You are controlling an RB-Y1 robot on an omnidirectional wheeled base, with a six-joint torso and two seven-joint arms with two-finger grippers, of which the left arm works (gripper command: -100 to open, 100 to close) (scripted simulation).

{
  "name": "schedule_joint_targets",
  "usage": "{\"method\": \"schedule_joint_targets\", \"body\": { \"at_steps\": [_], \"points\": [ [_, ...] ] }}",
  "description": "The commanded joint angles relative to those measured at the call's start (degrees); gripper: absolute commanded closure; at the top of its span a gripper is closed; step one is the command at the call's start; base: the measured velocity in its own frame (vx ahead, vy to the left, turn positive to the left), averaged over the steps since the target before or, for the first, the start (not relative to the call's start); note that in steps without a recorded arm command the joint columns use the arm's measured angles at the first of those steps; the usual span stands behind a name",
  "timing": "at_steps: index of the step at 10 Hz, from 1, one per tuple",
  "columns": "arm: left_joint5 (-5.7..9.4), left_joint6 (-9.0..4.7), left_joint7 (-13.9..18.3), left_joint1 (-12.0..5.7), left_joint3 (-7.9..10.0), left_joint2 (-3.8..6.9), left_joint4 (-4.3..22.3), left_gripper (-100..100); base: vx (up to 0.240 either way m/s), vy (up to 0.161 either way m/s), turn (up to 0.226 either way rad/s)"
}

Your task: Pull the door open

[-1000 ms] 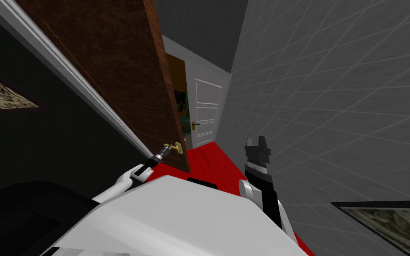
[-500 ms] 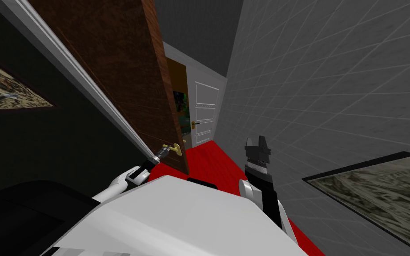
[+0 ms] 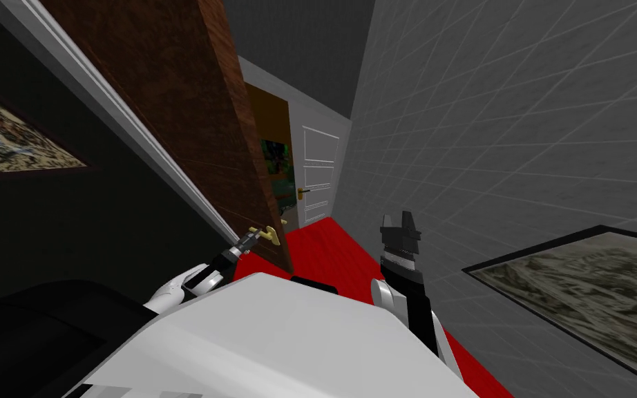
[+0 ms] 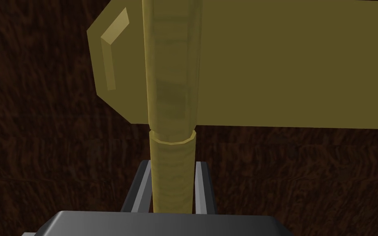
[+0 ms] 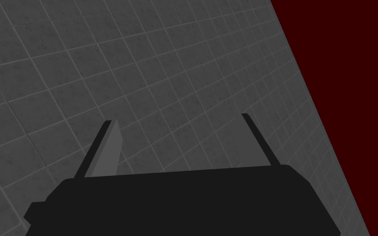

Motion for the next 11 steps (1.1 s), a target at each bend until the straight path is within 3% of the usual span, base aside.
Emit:
{"method": "schedule_joint_targets", "body": {
  "at_steps": [1, 2, 6, 8, 9, 10, 11],
  "points": [
    [-0.55, -2.86, 0.7, 1.13, -0.93, 0.59, 0.8, 100, -0.083, 0.047, -0.037],
    [-0.55, -3.37, 0.7, 1.13, -0.93, 0.59, 0.8, 100, -0.063, 0.023, -0.007],
    [-1.36, -10.09, 2.2, 3.86, -2.10, 2.59, 2.5, 100, -0.067, 0.046, -0.028],
    [-1.64, -12.33, 2.8, 4.80, -2.51, 3.27, 3.1, 100, -0.063, 0.052, -0.019],
    [-1.72, -12.99, 2.9, 5.09, -2.64, 3.48, 3.3, 100, -0.041, 0.054, -0.010],
    [-1.46, -11.96, 2.8, 4.88, -2.14, 3.63, 3.0, 100, -0.015, 0.027, -0.002],
    [-0.75, -12.19, 2.8, 4.83, -1.87, 3.47, 3.3, 100, 0.025, -0.018, 0.172]
  ]
}}
